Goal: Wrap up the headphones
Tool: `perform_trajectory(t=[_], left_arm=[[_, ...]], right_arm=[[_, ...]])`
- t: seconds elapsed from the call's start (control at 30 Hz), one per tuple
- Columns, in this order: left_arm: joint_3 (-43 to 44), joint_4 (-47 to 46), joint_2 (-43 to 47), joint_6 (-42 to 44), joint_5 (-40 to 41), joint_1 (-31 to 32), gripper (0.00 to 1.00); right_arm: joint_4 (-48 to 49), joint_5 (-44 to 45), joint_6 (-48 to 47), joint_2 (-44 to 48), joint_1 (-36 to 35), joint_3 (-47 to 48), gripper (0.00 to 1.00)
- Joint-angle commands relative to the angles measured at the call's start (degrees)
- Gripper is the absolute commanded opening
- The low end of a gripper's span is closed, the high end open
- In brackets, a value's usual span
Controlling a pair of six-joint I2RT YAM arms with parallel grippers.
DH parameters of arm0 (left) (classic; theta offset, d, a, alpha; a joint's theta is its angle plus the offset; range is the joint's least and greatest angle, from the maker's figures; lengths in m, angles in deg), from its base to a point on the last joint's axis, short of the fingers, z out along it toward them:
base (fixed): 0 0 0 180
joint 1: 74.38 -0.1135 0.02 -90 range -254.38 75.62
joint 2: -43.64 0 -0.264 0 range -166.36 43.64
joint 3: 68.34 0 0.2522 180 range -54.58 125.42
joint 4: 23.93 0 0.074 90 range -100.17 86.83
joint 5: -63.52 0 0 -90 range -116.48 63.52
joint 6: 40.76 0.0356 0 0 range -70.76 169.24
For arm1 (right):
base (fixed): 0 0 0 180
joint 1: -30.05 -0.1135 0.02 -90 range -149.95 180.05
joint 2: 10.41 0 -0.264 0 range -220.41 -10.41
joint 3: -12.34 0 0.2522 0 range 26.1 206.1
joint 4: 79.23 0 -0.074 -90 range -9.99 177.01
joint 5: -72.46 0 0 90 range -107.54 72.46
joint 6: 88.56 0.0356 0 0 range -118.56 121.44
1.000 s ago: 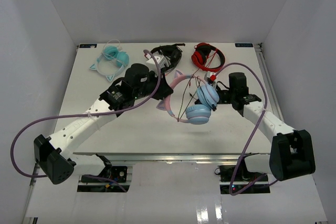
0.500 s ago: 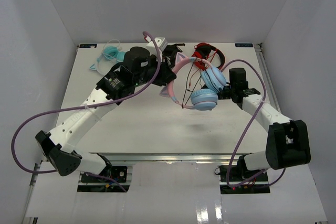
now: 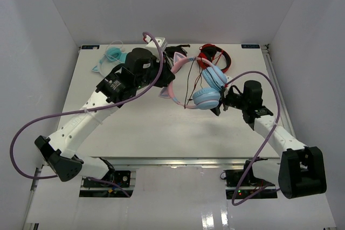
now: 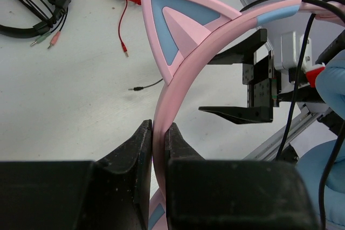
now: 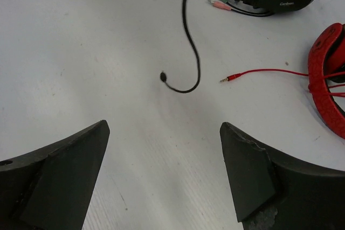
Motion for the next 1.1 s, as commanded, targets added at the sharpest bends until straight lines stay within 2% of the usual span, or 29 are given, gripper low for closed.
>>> perform_trajectory(t=[0.0, 0.1, 0.23, 0.3, 0.37, 0.47, 0.63, 0.67, 0.73, 0.9, 1.0, 1.07], left_arm=[[1.33, -2.96, 4.19, -2.43, -0.62, 0.13, 0.0], [1.66, -3.01, 4.39, -2.99, -0.76, 0.13, 0.0], [1.79, -3.28, 4.63, -3.69, -1.65, 0.13, 0.0], [1.59, -3.54, 4.94, -4.01, -2.57, 0.21, 0.0], [1.58, -3.75, 5.1, -4.31, -2.78, 0.21, 0.0], [1.67, -4.01, 5.43, -5.77, -4.03, 0.13, 0.0], [1.15, -4.22, 6.81, -7.72, -4.87, 0.13, 0.0], [0.98, -4.27, 7.1, -7.9, -4.64, 0.13, 0.0], [0.66, -4.19, 7.56, -8.21, -4.59, 0.13, 0.0], [1.31, -4.19, 7.65, -9.93, -5.23, 0.13, 0.0], [1.42, -4.24, 7.68, -10.64, -2.9, 0.13, 0.0], [0.8, -4.33, 7.73, -12.03, 1.86, 0.13, 0.0]], right_arm=[[24.4, 0.45, 13.68, -3.98, 0.08, -1.92, 0.9], [27.45, -2.32, 17.45, -10.53, 0.08, -0.06, 0.92], [39.15, -6.41, 24.73, -17.74, 0.05, 0.59, 0.96], [40.7, -7.56, 28.75, -20.94, 0.03, 2.28, 0.99], [40.79, -6.75, 31.66, -23.84, -0.27, 4.24, 0.93], [41.14, -1.38, 34.31, -26.26, -0.18, 5.26, 0.89], [47.61, 1.02, 38.6, -27.39, -0.12, 4.95, 0.82], [47.4, 1.14, 38.61, -27.62, -0.18, 5.69, 0.79], [45.83, 0.24, 38.61, -28.63, -0.14, 7.41, 0.63], [41.85, -3.94, 38.7, -29.47, -0.1, 10.13, 0.08], [41.09, -7.61, 38.52, -26.64, -0.15, 7.48, 0.08], [38.39, -10.29, 35.46, -22.52, -0.21, 5.18, 0.08]])
